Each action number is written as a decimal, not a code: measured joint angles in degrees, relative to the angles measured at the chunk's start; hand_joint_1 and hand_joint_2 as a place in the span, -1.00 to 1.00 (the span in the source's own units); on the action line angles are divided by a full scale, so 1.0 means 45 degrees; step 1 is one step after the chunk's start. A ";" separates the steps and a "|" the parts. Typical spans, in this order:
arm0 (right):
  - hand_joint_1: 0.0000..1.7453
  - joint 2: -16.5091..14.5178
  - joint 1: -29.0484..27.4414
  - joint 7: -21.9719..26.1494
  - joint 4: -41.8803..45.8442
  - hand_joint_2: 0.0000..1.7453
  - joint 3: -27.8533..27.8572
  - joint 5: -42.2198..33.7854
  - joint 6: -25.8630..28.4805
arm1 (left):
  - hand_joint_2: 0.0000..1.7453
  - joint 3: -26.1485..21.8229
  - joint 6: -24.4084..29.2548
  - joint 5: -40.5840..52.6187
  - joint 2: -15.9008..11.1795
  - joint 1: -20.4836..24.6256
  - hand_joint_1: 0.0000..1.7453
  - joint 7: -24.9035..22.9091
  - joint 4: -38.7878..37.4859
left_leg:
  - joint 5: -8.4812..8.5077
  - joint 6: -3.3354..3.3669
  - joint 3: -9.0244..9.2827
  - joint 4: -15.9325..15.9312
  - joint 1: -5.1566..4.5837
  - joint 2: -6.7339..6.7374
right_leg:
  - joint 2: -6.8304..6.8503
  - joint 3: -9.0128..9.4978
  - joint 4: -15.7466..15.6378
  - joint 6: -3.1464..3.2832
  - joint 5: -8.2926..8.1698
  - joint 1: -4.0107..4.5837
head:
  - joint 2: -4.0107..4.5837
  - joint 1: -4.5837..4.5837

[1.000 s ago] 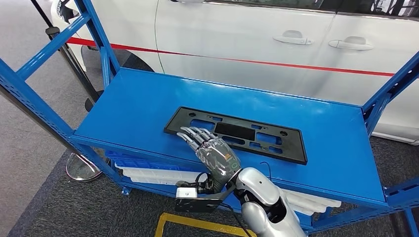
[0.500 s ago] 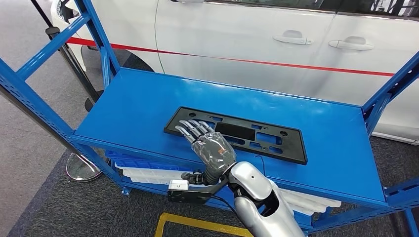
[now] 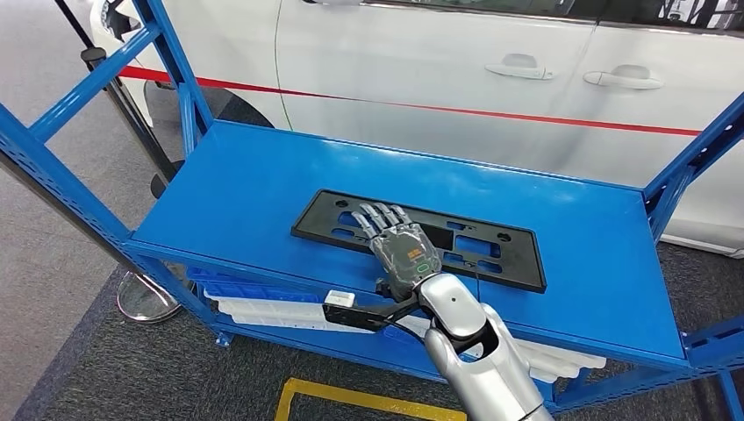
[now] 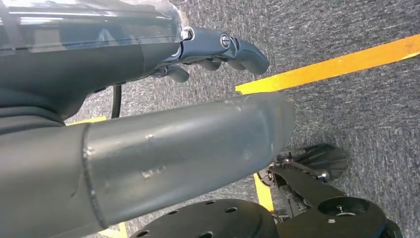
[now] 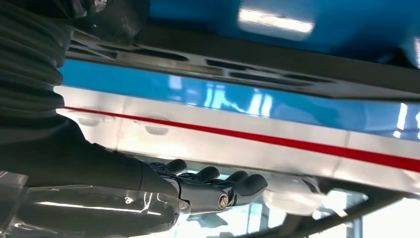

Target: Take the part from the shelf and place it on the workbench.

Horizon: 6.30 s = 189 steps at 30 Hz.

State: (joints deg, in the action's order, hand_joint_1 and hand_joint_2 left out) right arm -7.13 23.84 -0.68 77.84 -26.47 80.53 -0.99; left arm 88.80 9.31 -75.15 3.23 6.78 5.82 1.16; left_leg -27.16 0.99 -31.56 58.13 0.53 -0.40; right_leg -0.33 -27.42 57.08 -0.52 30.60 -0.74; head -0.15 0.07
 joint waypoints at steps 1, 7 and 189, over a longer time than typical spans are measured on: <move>-1.00 -0.0001 0.0016 0.0012 -0.0135 1.00 0.0129 0.0076 0.0018 | -1.00 0.0000 0.0000 0.0016 0.0000 0.0000 -1.00 0.0009 0.0000 | 0.0000 0.0000 0.0000 0.0001 0.0000 0.0000 | -0.0001 -0.0001 0.0000 0.0000 0.0000 0.0000 | 0.0000 0.0000; -1.00 -0.0008 0.0061 -0.0098 -0.0854 1.00 0.0815 0.0750 0.0229 | -1.00 0.0000 0.0063 0.0058 0.0000 -0.0001 -1.00 0.0040 0.0000 | 0.0000 0.0000 -0.0002 0.0003 0.0000 0.0000 | 0.0000 -0.0005 0.0000 0.0000 0.0000 0.0002 | 0.0000 0.0000; 1.00 0.3143 -0.0859 0.0918 0.4011 1.00 -0.1681 0.1804 0.4299 | 1.00 0.0044 -0.0567 -0.1781 -0.0325 0.0003 -1.00 0.0548 -0.0107 | -0.0860 -0.0201 0.0963 -0.0125 -0.0005 0.0008 | 0.0294 -0.2404 0.0522 0.0039 -0.1972 0.0081 | 0.0000 -0.0010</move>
State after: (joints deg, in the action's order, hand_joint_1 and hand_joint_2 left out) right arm 7.01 19.97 3.45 95.89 -34.03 88.65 18.35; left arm 89.00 6.76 -83.17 1.77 6.79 8.29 0.68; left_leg -31.03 0.08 -27.22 57.57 0.50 -0.37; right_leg 0.99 -38.24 59.43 -0.34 21.73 -0.38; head -0.15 0.02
